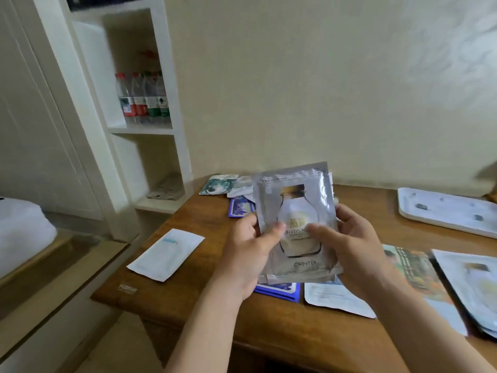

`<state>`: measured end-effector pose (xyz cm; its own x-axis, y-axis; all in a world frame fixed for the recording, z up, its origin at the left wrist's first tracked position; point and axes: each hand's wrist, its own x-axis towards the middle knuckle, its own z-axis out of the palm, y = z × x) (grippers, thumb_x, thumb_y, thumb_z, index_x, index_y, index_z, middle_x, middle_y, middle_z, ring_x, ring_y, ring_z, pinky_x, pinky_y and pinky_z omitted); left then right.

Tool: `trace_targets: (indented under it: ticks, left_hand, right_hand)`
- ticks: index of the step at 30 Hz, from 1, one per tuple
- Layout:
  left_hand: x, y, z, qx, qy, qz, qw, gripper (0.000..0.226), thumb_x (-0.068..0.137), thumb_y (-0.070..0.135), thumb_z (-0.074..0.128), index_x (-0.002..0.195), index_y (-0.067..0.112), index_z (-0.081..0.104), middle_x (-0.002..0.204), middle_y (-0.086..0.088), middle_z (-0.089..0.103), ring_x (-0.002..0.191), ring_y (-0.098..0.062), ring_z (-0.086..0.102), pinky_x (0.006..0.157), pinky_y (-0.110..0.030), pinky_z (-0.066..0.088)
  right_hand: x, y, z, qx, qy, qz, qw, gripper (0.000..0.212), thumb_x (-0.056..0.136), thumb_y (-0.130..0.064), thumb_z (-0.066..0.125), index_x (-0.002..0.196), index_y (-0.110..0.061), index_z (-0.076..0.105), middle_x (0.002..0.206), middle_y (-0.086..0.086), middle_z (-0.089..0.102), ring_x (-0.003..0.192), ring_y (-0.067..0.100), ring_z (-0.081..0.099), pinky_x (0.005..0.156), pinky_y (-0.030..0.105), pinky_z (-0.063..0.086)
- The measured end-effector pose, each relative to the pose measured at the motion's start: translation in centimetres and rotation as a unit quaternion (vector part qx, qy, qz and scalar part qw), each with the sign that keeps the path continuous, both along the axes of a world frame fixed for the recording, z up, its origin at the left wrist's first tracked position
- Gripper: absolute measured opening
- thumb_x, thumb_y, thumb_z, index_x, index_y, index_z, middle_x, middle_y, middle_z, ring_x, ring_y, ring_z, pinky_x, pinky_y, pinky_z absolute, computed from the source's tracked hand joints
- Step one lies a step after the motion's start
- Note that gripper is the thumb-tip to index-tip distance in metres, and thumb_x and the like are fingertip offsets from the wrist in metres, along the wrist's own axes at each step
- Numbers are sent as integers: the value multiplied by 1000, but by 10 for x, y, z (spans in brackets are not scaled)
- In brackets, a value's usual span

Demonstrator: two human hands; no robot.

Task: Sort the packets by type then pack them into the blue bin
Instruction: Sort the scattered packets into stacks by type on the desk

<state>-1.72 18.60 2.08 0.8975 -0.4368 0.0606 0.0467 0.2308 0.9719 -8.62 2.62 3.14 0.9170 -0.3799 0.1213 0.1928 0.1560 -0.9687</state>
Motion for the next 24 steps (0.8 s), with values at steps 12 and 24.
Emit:
trace_targets:
  ticks: [12,24]
  left_hand:
    - [-76,-139,32,-26,-58,-66,996,18,97,6,65,115,9,68,105,-14,78,101,-30,75,85,-50,61]
    - [-104,-288,9,174,-114,-98,973,32,95,29,72,83,1,60,77,-11,55,68,-27,47,64,-32,42]
  right_hand:
    - [-105,-117,17,-45,-56,-127,989,30,89,4,68,114,-12,66,101,17,76,90,37,75,77,53,62]
    - [-175,-252,7,-129,136,-231,955,13,90,-12,76,100,-4,71,91,24,75,64,33,70,51,40,58]
